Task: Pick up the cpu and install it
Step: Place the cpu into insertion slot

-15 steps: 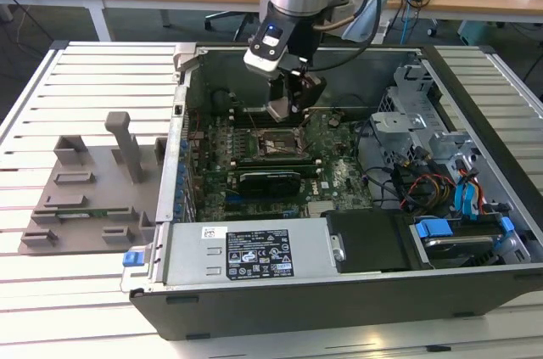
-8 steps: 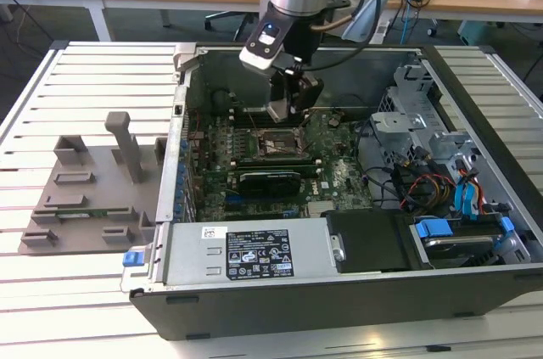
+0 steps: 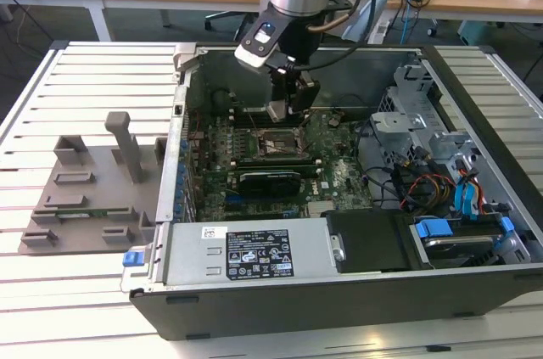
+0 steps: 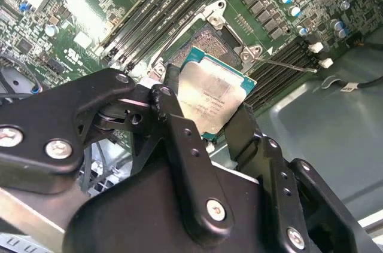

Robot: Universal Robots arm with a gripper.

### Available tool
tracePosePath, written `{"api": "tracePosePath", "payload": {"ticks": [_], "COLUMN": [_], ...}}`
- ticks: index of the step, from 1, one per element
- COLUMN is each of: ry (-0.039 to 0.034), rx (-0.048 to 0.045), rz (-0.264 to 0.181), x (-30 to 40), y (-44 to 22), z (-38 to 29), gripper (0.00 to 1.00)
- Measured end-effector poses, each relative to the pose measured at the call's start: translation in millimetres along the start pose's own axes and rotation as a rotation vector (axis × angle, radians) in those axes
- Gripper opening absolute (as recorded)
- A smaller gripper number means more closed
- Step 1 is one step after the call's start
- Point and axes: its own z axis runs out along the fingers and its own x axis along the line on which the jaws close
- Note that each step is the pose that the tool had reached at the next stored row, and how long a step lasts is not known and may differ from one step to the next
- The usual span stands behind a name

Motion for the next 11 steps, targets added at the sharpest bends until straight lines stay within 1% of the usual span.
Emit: {"api": "tracePosePath", "payload": {"ticks": [5, 11], "ry": [0.0008, 0.0015], "rx": [0.0003, 0.0006], "rz": [0.056, 0.106], "x": [0.0, 0.0], "y": [0.0, 0.0], "z": [0.3, 0.5], "gripper": [0.55, 0.55]}}
